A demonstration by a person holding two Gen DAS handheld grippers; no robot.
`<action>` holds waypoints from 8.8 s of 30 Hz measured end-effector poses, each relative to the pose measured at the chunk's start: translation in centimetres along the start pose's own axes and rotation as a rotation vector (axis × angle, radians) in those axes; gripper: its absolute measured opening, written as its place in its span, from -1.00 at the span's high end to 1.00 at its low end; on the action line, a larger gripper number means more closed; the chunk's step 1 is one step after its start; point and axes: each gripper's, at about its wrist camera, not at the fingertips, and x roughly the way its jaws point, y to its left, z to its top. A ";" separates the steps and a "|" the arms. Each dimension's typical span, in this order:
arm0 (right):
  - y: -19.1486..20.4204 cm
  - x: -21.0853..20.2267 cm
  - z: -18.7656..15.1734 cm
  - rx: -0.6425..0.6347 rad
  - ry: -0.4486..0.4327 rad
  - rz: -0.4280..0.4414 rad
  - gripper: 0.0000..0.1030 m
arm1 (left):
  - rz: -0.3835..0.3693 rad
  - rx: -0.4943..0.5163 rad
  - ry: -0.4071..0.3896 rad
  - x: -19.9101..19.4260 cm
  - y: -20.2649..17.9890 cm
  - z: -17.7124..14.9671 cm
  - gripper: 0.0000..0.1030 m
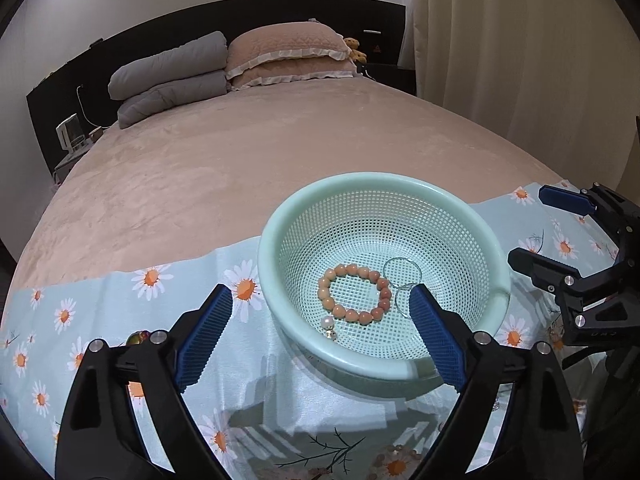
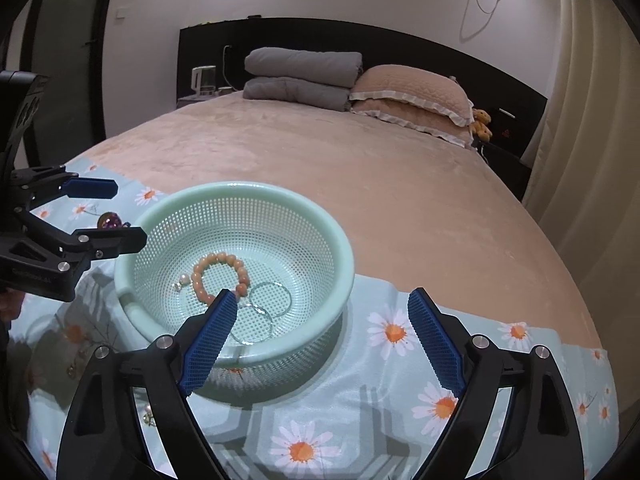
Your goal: Organize jewelry
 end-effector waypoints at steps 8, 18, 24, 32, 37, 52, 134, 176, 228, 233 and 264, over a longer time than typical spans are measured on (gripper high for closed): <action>-0.4 -0.3 -0.6 0.012 0.011 -0.019 -0.65 | 0.032 0.023 0.010 -0.2 -0.2 -1.0 -0.77; -2.7 -0.7 -3.1 0.076 0.065 -0.094 -0.69 | 0.061 0.040 0.019 -1.0 0.6 -2.7 -0.83; -3.8 -1.2 -5.0 0.098 0.097 -0.111 -0.69 | 0.069 0.049 0.043 -1.3 1.1 -4.4 -0.83; -3.9 -0.7 -9.1 0.089 0.198 -0.126 -0.69 | 0.060 0.074 0.100 -1.0 1.0 -7.2 -0.83; -4.5 -0.6 -11.9 0.099 0.253 -0.142 -0.69 | 0.058 0.083 0.144 -0.7 1.2 -8.6 -0.83; -3.7 -1.0 -14.3 0.109 0.248 -0.037 0.00 | -0.057 0.149 0.238 0.1 -2.3 -11.7 -0.80; 1.7 -1.2 4.2 -0.117 0.061 0.214 0.90 | -0.063 0.194 -0.029 -6.7 -3.1 8.0 0.87; -0.9 2.5 -0.4 0.099 0.072 0.128 -0.67 | 0.017 0.090 0.081 -1.5 0.2 -0.1 -0.88; 3.6 -3.1 -14.3 0.068 0.186 0.174 0.76 | -0.164 0.085 0.218 -2.4 -4.0 -13.9 0.89; 3.3 -3.8 -14.1 0.039 0.203 0.195 0.76 | -0.204 0.066 0.233 -2.7 -3.5 -13.7 0.91; 0.5 -8.3 -7.6 -0.078 0.079 0.139 0.76 | -0.153 0.229 0.175 -6.7 -3.6 -11.5 0.06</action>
